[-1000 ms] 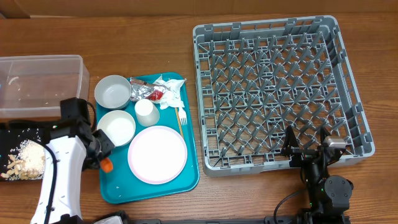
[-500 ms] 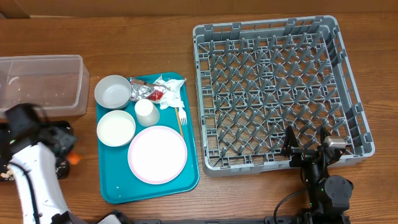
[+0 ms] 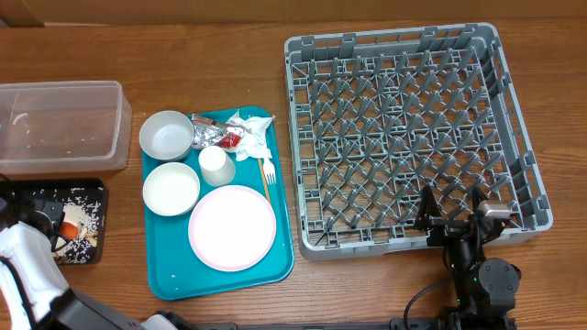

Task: Sort waste into correct bins and load items into the dishwasher rack
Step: 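Carry the carrot left and drop it onto the black tray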

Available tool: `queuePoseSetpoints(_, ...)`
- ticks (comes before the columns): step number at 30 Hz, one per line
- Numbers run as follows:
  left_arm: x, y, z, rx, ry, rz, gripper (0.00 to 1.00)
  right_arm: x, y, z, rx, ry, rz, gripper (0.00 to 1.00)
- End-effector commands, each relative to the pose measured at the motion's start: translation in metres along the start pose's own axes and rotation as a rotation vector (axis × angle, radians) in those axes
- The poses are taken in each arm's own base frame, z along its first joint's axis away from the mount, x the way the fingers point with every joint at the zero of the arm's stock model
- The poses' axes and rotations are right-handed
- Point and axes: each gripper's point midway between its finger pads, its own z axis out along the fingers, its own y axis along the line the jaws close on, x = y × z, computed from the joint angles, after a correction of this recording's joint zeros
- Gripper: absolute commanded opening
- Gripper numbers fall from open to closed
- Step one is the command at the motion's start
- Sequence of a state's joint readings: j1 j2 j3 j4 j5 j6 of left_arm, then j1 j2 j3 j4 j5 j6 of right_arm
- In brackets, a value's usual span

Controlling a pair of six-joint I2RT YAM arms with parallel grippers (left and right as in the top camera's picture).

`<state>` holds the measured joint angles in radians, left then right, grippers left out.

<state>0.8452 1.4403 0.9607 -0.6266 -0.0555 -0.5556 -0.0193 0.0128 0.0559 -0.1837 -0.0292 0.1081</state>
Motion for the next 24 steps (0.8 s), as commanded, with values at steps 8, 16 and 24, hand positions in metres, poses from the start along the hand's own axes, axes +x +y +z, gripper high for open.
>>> queuePoseSetpoints(8,-0.029,-0.019,0.015,0.063,-0.082,-0.035,0.26,-0.001,-0.001,0.0,0.001,-0.009,-0.004,1.0)
queuePoseSetpoints(16,-0.033,-0.021,0.015,0.073,-0.097,-0.04,0.45,-0.001,-0.001,0.0,0.001,-0.009,-0.004,1.0)
queuePoseSetpoints(24,-0.032,-0.023,0.015,0.083,-0.091,-0.039,0.46,-0.001,-0.001,0.0,0.001,-0.009,-0.004,1.0)
